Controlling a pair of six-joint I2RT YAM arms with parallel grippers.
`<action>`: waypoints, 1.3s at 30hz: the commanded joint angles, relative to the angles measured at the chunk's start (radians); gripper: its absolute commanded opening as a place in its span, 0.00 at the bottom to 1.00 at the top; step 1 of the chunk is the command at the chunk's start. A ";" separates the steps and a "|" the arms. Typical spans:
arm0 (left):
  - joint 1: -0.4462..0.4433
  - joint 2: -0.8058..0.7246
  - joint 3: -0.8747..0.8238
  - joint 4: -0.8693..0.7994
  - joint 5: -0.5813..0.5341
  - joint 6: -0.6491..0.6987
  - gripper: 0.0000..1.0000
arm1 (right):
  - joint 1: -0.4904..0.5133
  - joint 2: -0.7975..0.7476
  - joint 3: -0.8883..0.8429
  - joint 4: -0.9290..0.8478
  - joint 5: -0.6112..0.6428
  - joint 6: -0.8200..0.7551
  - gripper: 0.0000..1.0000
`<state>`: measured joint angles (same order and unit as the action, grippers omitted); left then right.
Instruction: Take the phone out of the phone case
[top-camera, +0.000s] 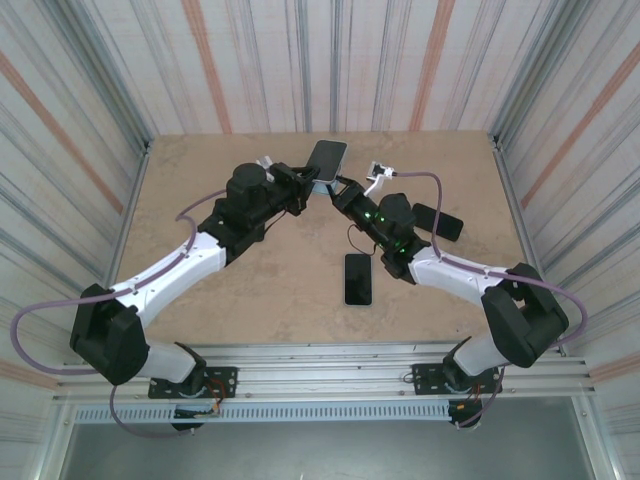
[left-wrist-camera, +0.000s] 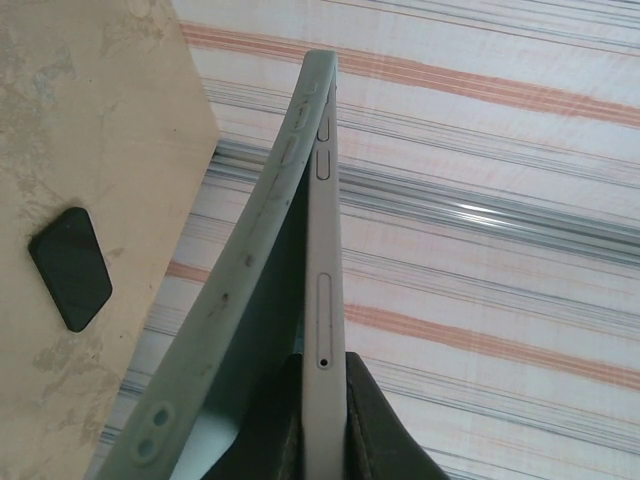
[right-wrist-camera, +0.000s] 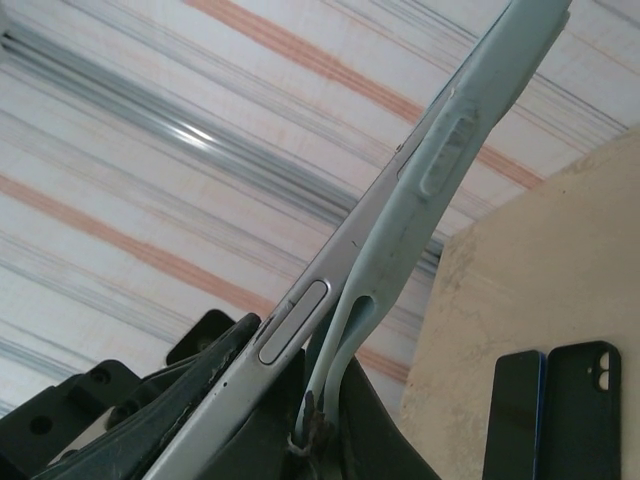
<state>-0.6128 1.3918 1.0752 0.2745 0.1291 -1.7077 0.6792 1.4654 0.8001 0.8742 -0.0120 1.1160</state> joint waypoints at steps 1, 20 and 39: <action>-0.003 -0.017 0.051 0.013 -0.043 0.043 0.06 | 0.025 -0.038 0.009 -0.026 0.114 -0.011 0.04; 0.015 -0.022 0.135 -0.037 -0.027 0.128 0.00 | 0.073 0.018 0.087 -0.291 0.279 -0.003 0.01; 0.095 -0.029 -0.325 0.217 -0.189 0.238 0.00 | -0.032 0.068 0.025 -0.342 0.066 0.100 0.02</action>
<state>-0.5278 1.3529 0.7914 0.2993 -0.0082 -1.5066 0.6483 1.4952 0.8387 0.4999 0.1040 1.1603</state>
